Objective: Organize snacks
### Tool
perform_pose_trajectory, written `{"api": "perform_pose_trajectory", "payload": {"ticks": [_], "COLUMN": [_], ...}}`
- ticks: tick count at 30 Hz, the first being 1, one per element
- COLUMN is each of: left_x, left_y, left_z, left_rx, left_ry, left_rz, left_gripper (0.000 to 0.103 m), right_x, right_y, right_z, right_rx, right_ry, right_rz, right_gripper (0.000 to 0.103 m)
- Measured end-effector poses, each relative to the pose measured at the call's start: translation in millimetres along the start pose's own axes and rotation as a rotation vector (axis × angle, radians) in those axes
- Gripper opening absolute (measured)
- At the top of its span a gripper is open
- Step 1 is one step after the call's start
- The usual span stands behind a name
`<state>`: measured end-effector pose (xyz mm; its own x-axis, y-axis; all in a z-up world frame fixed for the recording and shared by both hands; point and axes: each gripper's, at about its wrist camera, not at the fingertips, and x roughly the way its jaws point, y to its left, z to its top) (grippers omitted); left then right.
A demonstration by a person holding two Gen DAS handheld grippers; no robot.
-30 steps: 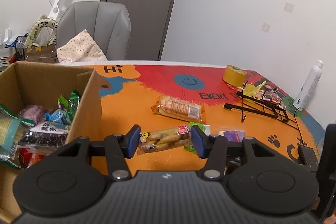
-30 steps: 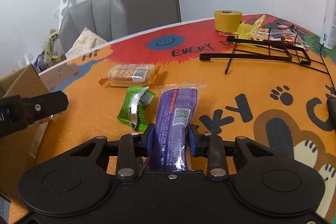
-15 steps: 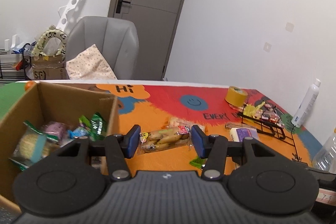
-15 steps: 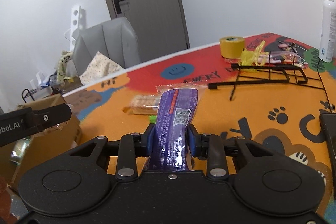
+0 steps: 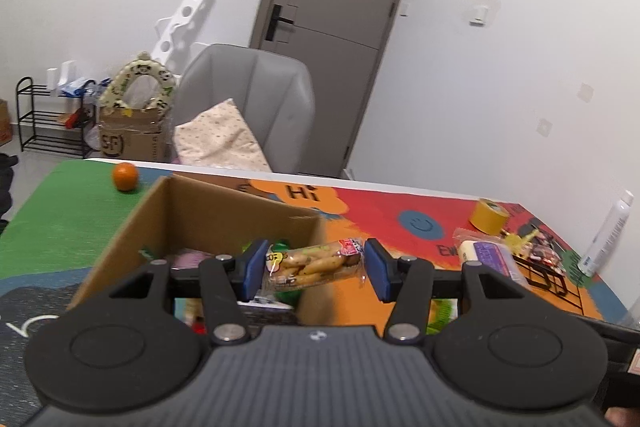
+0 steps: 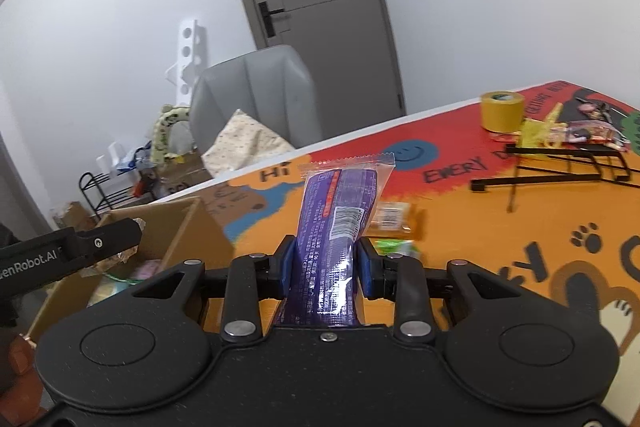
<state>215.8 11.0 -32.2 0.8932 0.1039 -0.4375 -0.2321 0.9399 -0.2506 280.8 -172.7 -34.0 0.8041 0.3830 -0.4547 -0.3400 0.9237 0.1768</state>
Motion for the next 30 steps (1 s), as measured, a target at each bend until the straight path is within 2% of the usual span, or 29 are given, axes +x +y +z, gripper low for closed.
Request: {"api": "perform_pose_trajectory", "payload": {"ticks": [24,29,30], "left_x": [-32.0,-37.5,-39.2], "left_y": [74.5,88.3,90.5], "left_z": [-3.6,-1.6,-0.9], "left_rx": [-0.093,-0.126,-0.132], "left_ry": [0.032,0.057,0.054], "left_rz": [0.067,0.056,0.055], "left_gripper": [0.053,0.059,0.064], "right_x": [8.9,11.6,11.5], "right_y": [88.0,104.8,107.5], "right_z": [7.7,5.4,4.2], "right_rx": [-0.096,-0.118,-0.122], "right_ry": [0.005,0.016,0.017], "right_rz": [0.137,0.157,0.161], "right_gripper": [0.03,0.03,0.03]}}
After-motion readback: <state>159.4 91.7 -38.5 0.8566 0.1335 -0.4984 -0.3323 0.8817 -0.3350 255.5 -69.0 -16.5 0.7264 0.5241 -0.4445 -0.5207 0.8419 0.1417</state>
